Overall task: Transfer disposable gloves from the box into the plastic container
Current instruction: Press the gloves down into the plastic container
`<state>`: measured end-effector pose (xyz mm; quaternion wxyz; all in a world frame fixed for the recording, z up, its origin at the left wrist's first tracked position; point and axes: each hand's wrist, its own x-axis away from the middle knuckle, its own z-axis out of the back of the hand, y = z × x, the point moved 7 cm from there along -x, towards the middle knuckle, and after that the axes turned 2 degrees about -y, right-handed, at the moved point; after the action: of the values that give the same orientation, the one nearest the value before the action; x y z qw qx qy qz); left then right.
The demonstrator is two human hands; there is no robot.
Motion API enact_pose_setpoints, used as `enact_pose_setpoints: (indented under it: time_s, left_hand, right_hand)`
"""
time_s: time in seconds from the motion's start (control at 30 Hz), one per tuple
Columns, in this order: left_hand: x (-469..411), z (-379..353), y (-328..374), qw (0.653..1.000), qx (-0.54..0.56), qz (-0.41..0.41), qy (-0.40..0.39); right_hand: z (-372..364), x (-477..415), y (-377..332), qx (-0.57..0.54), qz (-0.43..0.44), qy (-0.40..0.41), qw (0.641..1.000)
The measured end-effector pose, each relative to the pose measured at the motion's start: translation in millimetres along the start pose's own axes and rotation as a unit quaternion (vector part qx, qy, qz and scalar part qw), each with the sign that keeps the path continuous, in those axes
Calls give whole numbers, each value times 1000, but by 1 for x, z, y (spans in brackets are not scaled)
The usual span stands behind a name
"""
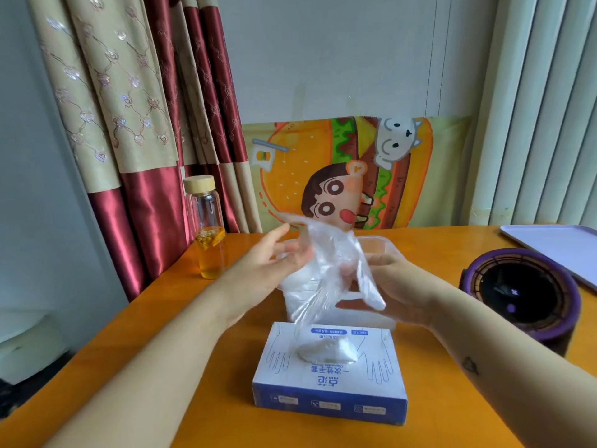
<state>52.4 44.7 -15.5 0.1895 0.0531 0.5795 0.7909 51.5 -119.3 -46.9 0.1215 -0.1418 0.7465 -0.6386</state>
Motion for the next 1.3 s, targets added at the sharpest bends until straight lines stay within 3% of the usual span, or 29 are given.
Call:
enact_pose_setpoints:
  time_s: [0.1,0.17,0.27,0.33,0.37,0.5,0.57,0.6,0.77,0.97,1.13,1.3]
  left_hand:
    - [-10,-23,3,997,43,27,-59]
    - [-22,-22,0,1000,23,15,-12]
    - [-37,-4,-11,994,61,16,93]
    - [-46,5,-18,988,67,34,133]
    - [-48,8,-19,987,48,41,149]
    - [-63,8,-16,984,8,48,170]
    - [-72,4,-13,985,23,37,165]
    - [-77,0,-13,986,34,35,158]
    - [-92,-9,-14,986,126,48,96]
    - [-99,5,-29,978,183,61,83]
    - [-93,11,-24,993,107,49,-12]
    - [-89,9,-15,968,143,40,-201]
  right_hand:
    - [-19,-1,8,23,-42,-66,997]
    - [-22,-2,9,32,-59,-81,994]
    - [5,-4,4,33,-35,57,997]
    - [25,3,-13,38,47,155,986]
    - [26,7,-22,51,89,159,982]
    - [-2,9,-36,253,126,27,959]
    - [-3,-4,-33,376,139,31,916]
    - [2,-11,-34,385,145,58,910]
    - [40,-34,-52,134,144,203,959]
    - [77,-50,-59,25,162,291,943]
    - [85,-69,-51,-76,116,253,957]
    - [68,-83,-52,-87,123,134,979]
